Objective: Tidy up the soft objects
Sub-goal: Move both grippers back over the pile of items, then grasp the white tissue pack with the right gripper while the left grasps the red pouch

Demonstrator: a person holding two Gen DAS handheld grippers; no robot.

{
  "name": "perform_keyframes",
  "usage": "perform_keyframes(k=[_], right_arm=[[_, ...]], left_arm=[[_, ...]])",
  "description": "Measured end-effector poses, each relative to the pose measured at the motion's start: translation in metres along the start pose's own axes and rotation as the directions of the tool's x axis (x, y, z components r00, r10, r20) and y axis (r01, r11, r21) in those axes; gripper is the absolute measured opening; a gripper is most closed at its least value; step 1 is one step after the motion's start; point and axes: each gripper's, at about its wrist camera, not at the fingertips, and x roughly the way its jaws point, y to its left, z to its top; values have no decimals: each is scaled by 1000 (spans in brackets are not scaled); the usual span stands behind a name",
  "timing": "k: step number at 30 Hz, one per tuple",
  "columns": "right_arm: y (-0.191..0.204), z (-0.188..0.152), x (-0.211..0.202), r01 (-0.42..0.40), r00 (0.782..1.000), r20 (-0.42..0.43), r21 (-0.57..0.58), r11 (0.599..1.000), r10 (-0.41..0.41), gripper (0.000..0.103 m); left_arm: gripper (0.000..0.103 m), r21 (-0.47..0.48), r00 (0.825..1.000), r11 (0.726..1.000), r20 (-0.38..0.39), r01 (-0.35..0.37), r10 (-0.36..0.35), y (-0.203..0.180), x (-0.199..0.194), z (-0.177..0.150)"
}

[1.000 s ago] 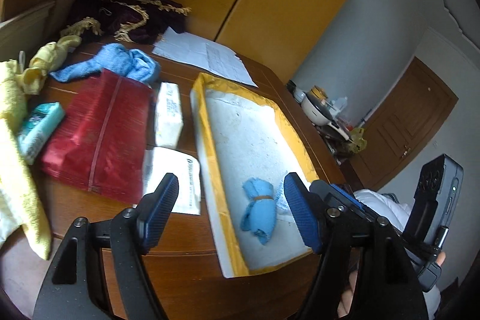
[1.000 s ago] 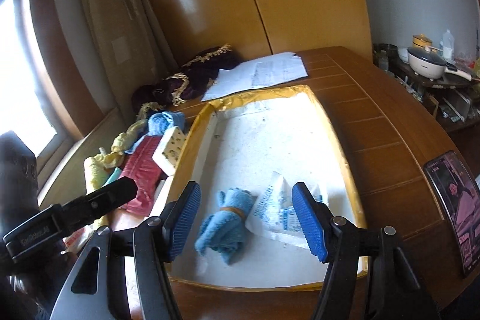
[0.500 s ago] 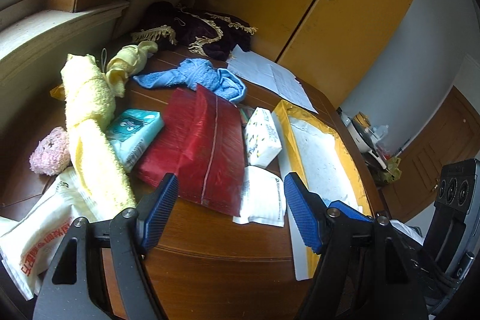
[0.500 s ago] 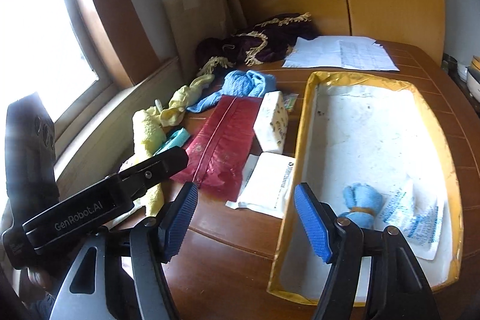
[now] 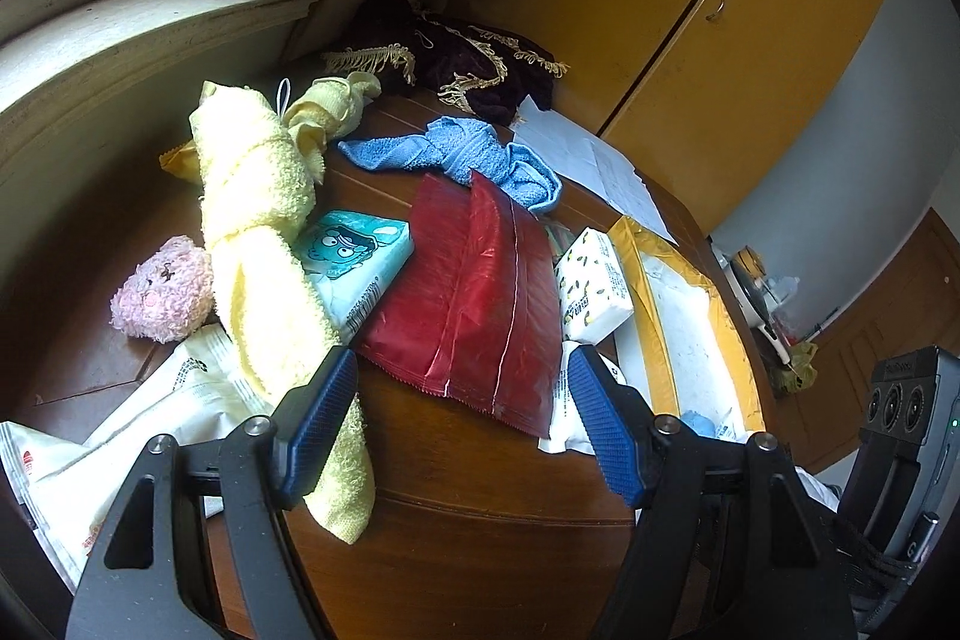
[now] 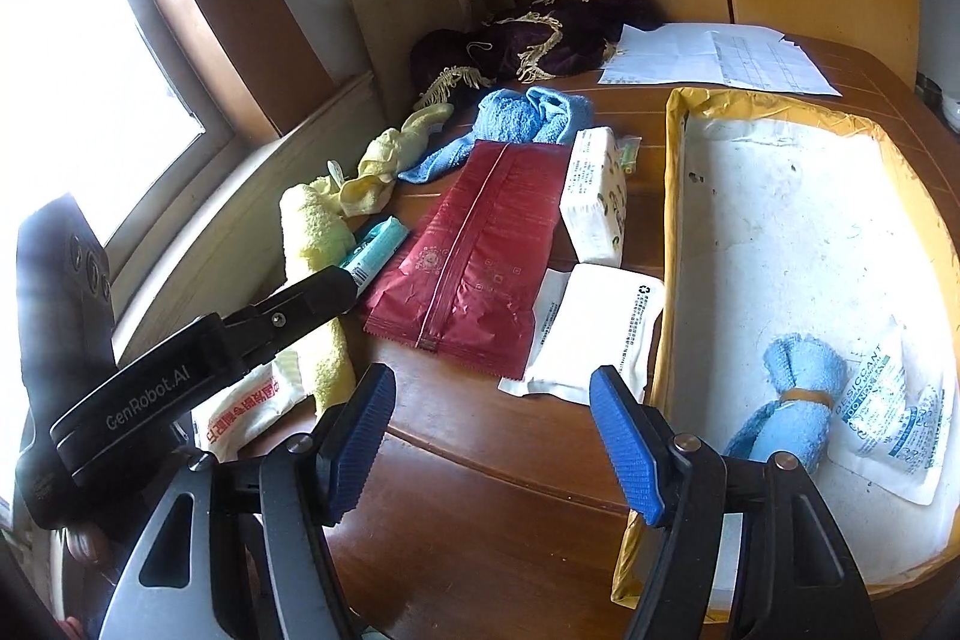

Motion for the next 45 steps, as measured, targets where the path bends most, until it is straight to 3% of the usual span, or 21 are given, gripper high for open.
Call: perform_keyframes(k=[21,28,36,37,39,41,45], right_arm=[[-9,7,5,-68,998,3,52,996,68,69],[-10,49,0,-29,997,67,31,999,27,67],[-19,98,54,195,981,-4,2,981,-195,52],[-23,98,63,213,977,-25,8,977,-213,48],[-28,97,76,261,963,-73,16,965,-259,31],[-31,93,81,279,957,-87,20,960,-277,22],[-34,90,69,271,962,-46,43,962,-269,21]], left_arm=[[72,-5,1000,1000,7,-14,14,11,-5,7],[72,22,1000,1000,13,5,-5,8,-8,10],[72,44,1000,999,17,5,-5,3,-9,9],[72,47,1000,999,14,7,-8,1,-8,10],[72,62,1000,998,12,11,-12,-3,-6,11],[72,85,1000,996,10,2,-3,-10,-2,14],[72,167,999,986,-17,-26,30,-29,17,20]])
